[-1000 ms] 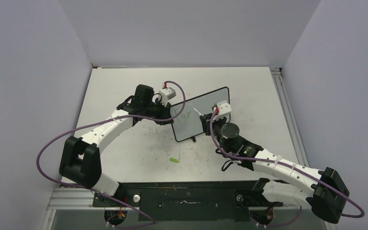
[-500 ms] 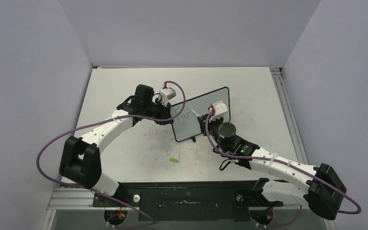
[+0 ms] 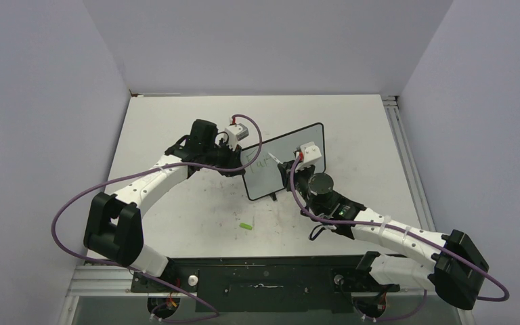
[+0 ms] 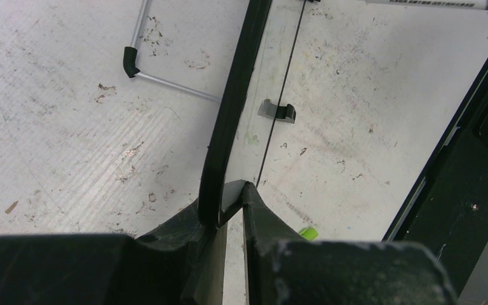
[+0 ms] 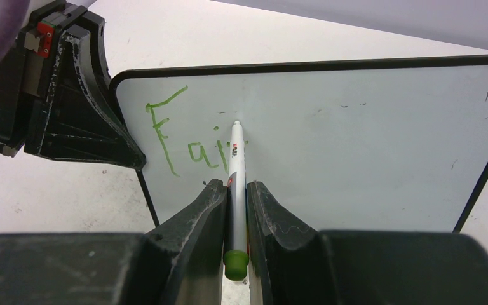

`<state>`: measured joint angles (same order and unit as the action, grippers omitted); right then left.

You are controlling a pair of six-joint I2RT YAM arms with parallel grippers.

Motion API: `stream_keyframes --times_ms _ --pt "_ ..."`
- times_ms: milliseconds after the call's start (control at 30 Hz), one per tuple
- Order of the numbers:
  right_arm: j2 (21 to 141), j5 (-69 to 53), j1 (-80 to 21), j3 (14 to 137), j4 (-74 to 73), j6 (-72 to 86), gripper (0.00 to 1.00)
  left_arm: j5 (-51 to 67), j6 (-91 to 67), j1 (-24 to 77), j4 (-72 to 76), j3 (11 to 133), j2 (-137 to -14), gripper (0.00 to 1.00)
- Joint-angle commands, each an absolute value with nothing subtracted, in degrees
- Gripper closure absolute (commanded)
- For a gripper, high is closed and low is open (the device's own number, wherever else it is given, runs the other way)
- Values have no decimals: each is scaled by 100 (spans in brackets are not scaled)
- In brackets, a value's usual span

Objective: Write a sentence on the whiteboard

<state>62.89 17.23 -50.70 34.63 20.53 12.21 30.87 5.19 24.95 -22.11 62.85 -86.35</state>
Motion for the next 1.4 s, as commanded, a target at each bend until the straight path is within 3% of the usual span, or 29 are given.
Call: stream_keyframes --times_ms 0,1367 --pt "6356 1731 -5105 3669 2399 1147 95 2672 842 2505 -2325 6453 -8630 100" --pt "6365 2246 -5199 3051 1862 1562 95 2667 844 2505 -2333 6451 -8622 100"
